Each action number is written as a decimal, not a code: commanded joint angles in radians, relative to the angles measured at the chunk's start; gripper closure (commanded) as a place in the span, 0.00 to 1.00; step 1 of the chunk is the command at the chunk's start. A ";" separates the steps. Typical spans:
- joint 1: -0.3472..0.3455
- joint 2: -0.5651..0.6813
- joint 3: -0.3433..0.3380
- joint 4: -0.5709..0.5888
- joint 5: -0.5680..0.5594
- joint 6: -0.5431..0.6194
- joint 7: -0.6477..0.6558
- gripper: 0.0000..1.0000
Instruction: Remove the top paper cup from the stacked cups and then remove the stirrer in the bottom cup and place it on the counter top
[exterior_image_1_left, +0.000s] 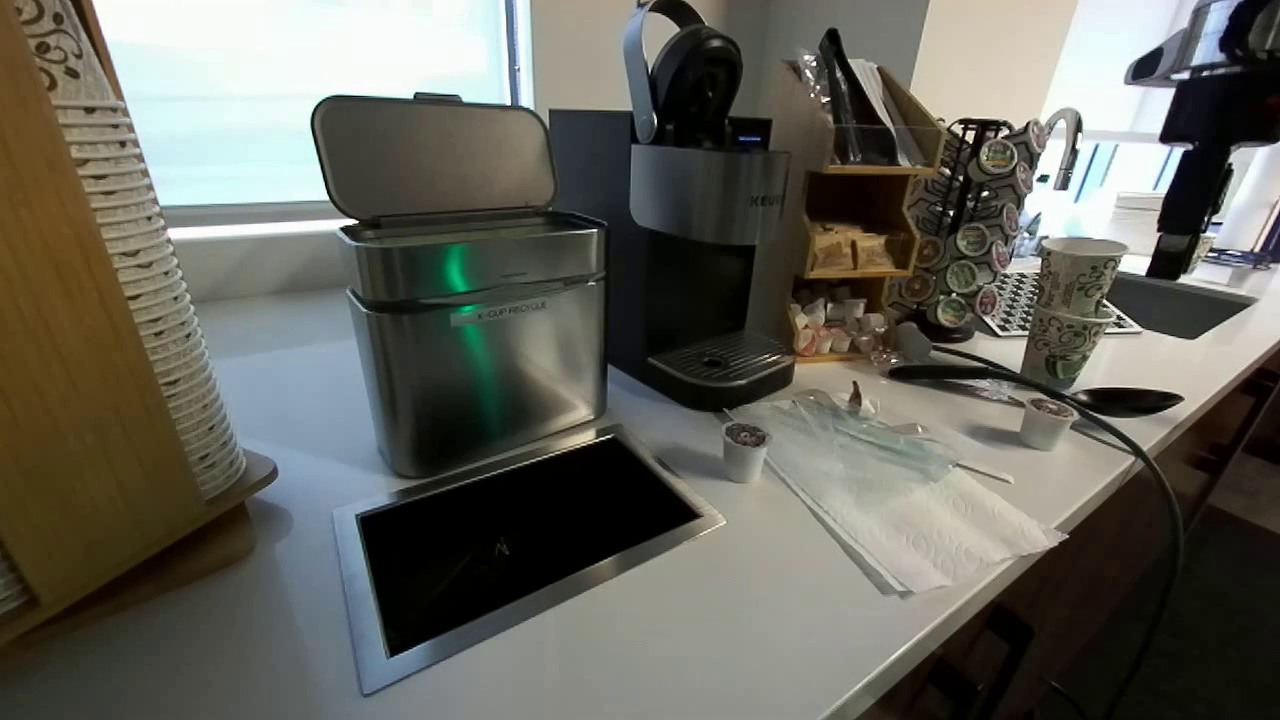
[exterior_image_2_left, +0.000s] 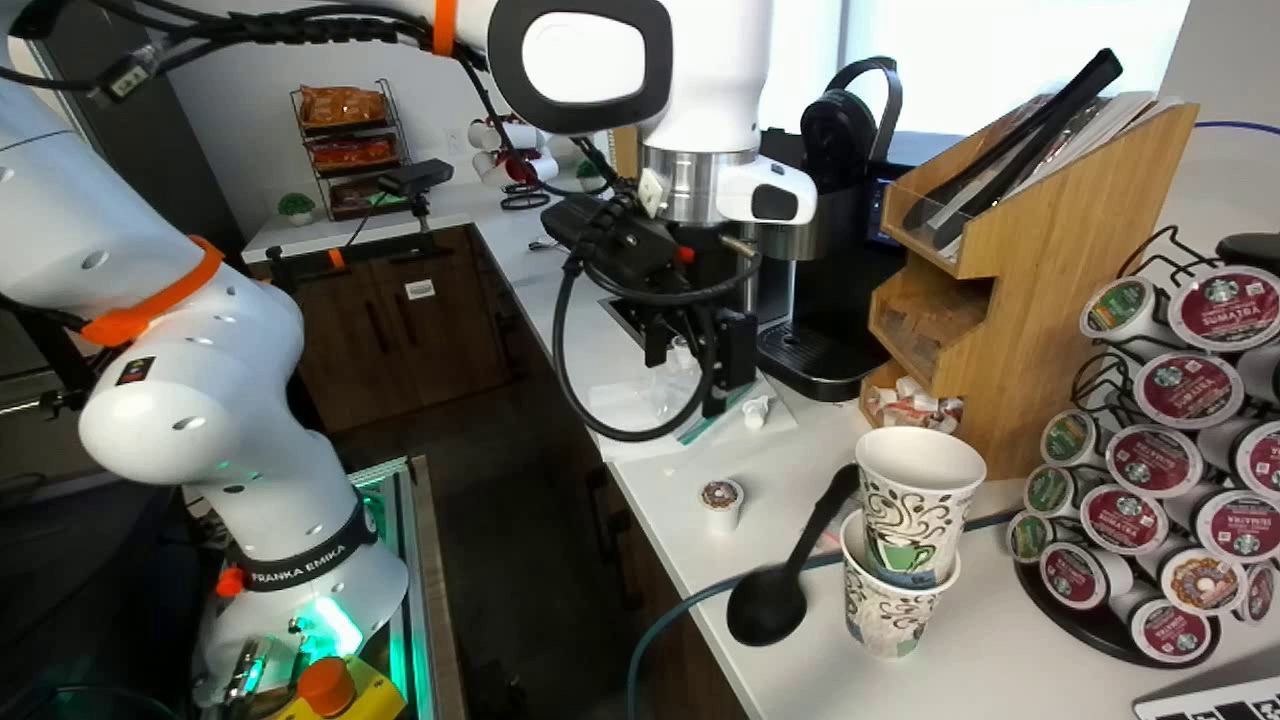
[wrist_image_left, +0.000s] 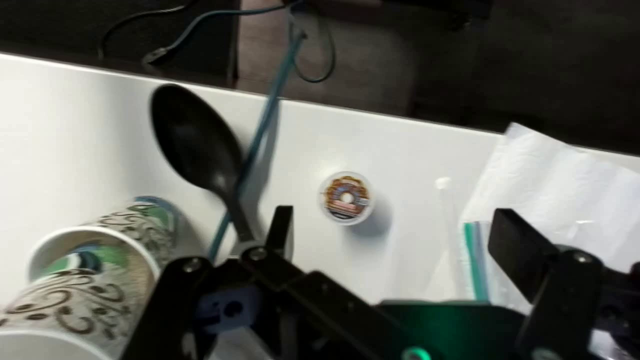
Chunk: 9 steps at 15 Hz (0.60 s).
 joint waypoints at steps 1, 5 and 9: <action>-0.070 0.090 0.005 0.054 -0.172 0.132 -0.010 0.00; -0.125 0.161 0.023 0.094 -0.362 0.325 0.088 0.00; -0.130 0.155 0.024 0.091 -0.358 0.348 0.101 0.00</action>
